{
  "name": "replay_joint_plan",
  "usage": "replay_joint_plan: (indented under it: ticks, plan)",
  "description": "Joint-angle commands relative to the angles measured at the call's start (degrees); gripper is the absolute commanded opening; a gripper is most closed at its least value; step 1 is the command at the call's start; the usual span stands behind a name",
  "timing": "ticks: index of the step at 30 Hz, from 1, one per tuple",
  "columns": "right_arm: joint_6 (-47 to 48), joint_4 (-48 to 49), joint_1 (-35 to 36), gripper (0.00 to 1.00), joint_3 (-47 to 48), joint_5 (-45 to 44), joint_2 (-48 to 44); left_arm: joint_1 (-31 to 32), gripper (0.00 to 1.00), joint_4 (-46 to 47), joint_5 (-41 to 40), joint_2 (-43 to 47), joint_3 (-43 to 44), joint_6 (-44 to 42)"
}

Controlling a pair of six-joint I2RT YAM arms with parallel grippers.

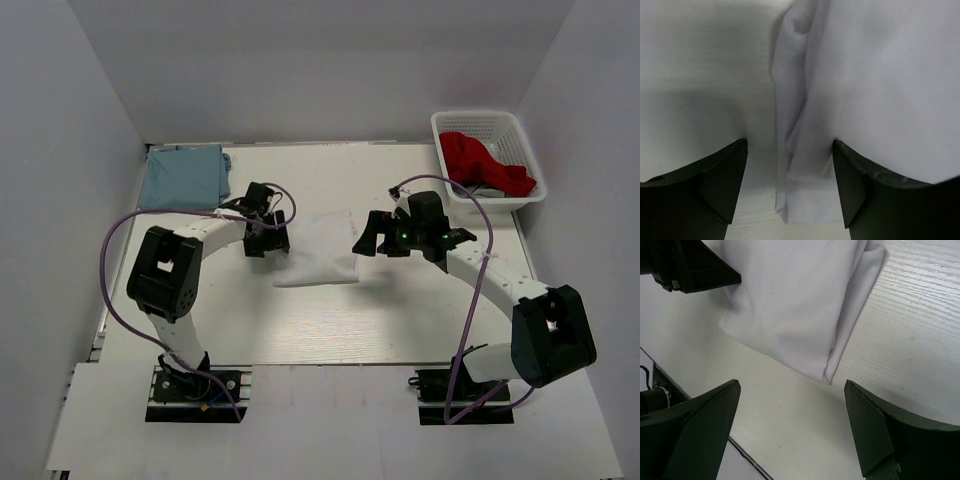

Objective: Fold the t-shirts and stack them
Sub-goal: Put the neatly folded tshirt into the corner of the board with the left arm

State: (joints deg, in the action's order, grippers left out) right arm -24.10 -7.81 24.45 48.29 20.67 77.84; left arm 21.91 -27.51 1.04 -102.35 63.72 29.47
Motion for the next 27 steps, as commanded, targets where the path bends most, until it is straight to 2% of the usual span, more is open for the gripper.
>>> replay_joint_plan:
  ticks: [1,3,8,13,16,17,18,23,27]
  plan:
    - [1.6,-1.6,-0.1,0.90,2.2,-2.0,-0.8,0.5,0.78,-0.7,-2.0,-3.0,2.9,-1.1]
    - [1.5,-1.6,-0.3,0.90,2.0,-2.2,-0.6,1.2,0.71,-2.3,-2.7,-5.2,4.8,-1.6]
    - [1.8,-1.9,-0.5,0.90,1.7,-3.6,-0.7,3.3,0.63,-4.8,-8.0,-10.7,7.9,-1.6]
    - [2.0,-2.4,-0.4,0.90,1.4,-5.5,-1.2,3.8,0.50,-2.8,-6.9,-14.0,6.6,-1.6]
    - [2.4,-2.7,-0.6,0.90,1.3,-6.5,-1.6,3.8,0.26,-3.6,-6.9,-17.4,7.5,-1.6]
    - [2.6,-2.8,-0.7,0.90,1.1,-6.8,-1.8,3.8,0.07,-3.6,-6.9,-18.0,8.2,-1.6]
    - [2.6,-3.0,-0.8,0.90,1.3,-6.9,-2.2,3.8,0.00,-3.6,-6.9,-18.0,8.2,-1.6]
    - [3.6,-3.0,-1.2,0.90,0.2,-8.9,-3.7,3.3,0.00,-6.1,-12.2,-16.3,12.6,-4.2]
    - [4.1,-2.7,-1.4,0.90,0.0,-9.1,-4.2,2.8,0.00,-7.2,-20.7,-12.9,17.2,-7.8]
